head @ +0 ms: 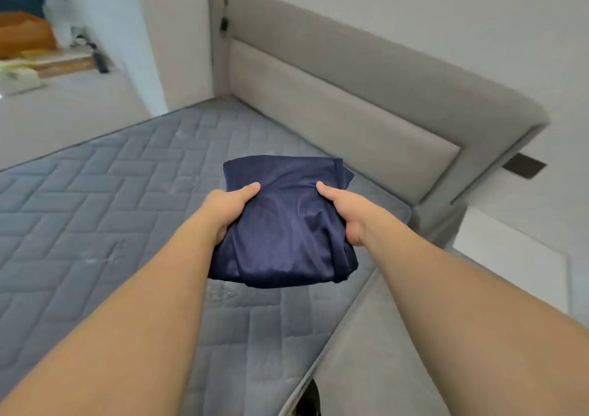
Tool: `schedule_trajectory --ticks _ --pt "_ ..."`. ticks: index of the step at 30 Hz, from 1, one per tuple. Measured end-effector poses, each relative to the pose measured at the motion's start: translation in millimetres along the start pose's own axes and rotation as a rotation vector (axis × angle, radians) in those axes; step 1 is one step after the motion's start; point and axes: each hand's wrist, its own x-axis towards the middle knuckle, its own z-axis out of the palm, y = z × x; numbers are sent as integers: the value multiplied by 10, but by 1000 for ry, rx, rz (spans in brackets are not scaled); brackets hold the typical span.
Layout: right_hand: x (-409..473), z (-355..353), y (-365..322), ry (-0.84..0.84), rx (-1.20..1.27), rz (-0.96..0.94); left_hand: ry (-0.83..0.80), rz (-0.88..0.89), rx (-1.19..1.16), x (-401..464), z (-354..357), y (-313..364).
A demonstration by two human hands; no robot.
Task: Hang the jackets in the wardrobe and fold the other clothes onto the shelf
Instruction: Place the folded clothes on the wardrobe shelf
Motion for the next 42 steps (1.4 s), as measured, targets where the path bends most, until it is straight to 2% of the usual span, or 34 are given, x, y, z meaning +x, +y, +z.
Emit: schedule_trajectory --ticks 8,13,18,24,28,34,37,42 --pt "-1666 -2815 -475 428 247 -252 -362 266 205 -1174 3010 1167" --pt "-2726 -4346 -358 663 372 -400 -629 387 265 -2048 4801 1393" --pt "-3738 -5354 -99 848 503 -493 -952 437 335 -2910 6223 1411" --pt "-4707 -5922 228 1147 578 -607 -1324 498 417 -3916 7324 1438" --pt "-5255 -6048 439 1368 630 -661 -1560 497 436 -4604 7769 1372" --pt "-5934 -6152 809 1686 718 -637 -1874 438 518 -5537 8269 1153" --pt "-6234 -6244 1020 1785 762 -651 -1987 416 495 -5989 8507 881" --pt "-6771 -6568 1383 1902 777 -664 -2071 411 450 -6786 8997 412"
